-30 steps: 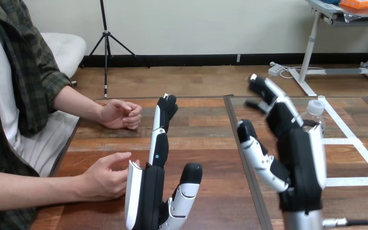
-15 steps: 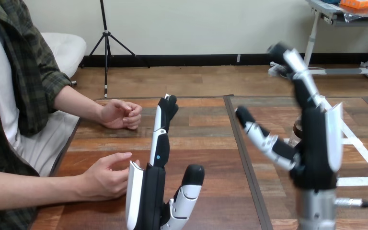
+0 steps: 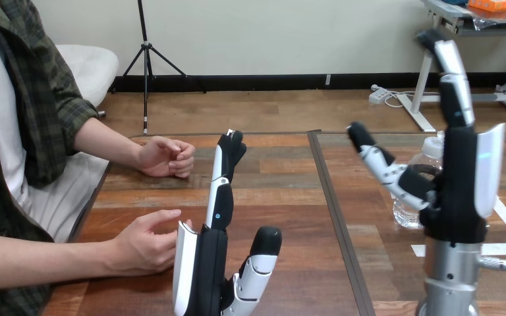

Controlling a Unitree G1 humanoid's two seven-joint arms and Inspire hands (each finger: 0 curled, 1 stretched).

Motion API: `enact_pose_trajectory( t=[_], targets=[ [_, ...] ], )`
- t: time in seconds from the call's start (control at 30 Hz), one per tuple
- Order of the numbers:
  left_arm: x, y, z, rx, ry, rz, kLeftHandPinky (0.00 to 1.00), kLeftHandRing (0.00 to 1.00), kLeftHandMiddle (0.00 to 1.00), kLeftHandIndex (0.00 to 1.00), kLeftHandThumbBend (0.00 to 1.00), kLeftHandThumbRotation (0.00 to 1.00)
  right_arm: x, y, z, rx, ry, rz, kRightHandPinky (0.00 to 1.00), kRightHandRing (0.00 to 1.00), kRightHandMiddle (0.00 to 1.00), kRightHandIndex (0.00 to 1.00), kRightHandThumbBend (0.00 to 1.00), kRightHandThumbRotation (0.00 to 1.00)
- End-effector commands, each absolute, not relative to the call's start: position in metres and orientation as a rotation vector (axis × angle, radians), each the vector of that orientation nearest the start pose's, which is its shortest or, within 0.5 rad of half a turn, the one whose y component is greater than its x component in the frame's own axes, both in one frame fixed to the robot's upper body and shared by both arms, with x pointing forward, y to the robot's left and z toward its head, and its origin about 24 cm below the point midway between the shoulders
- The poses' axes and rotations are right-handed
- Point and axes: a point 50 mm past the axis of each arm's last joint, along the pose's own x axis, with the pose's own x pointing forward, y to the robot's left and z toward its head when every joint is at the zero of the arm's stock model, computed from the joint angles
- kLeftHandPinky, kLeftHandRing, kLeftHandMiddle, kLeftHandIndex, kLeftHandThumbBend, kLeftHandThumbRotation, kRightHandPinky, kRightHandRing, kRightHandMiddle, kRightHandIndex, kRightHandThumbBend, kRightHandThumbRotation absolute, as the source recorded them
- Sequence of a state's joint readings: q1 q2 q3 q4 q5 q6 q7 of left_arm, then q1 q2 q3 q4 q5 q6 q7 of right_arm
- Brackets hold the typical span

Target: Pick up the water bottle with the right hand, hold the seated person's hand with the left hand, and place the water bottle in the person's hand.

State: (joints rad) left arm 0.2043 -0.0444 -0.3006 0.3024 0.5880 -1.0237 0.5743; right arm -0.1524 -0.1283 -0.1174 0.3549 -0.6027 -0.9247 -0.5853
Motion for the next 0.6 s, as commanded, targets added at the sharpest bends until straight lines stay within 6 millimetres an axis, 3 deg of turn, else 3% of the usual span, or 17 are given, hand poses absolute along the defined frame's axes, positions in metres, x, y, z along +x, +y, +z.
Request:
enact_pose_trajectory(
  t=[0.0,0.57],
  targets=[
    [0.169,0.064,0.034,0.057,-0.655,-0.046,0.96,0.95,0.98,1.0,0.52,1.0,0.261,-0.176,0.092,-0.451,-0.855,-0.289,0.99,0.96,0.95,0.89,0.67,0.37],
    [0.169,0.066,0.034,0.073,-0.65,-0.046,0.93,0.95,0.98,1.0,0.52,1.0,0.27,-0.193,0.087,-0.538,-0.791,-0.412,1.0,1.0,0.99,0.94,0.7,0.48]
  ],
)
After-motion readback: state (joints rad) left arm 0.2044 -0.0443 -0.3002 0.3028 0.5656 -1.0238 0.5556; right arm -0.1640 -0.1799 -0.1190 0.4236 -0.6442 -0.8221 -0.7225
